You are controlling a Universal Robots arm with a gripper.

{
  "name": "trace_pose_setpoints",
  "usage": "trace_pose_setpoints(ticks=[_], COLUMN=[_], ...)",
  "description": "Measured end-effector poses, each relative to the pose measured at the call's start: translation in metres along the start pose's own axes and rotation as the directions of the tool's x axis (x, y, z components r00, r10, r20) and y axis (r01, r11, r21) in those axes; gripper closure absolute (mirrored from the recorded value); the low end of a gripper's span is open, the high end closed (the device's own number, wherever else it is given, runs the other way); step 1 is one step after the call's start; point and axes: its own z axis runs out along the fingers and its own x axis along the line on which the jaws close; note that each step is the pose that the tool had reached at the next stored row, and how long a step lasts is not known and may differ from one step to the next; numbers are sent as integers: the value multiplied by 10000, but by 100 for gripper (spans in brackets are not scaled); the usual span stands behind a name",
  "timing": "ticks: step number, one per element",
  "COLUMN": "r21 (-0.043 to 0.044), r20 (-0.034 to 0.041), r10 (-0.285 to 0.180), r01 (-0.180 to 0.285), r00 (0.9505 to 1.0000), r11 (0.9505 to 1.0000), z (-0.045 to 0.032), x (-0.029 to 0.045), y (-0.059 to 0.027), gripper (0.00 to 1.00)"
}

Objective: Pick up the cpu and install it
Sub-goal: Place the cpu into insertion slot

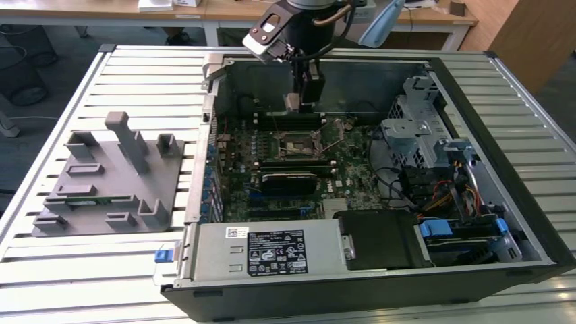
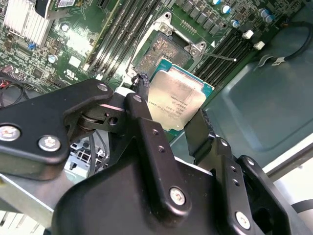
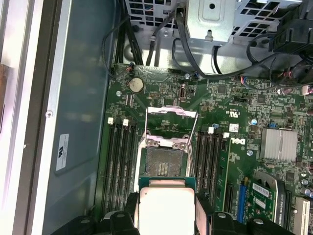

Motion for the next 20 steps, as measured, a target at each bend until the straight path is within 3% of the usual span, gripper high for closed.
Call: trace_pose_setpoints(ticks=[20], r21=[0], r20=[6], r10=[143], r01=[-143], r00=[9999], r11=[9999], z=[135], x=[0], y=[-4], gripper=[46])
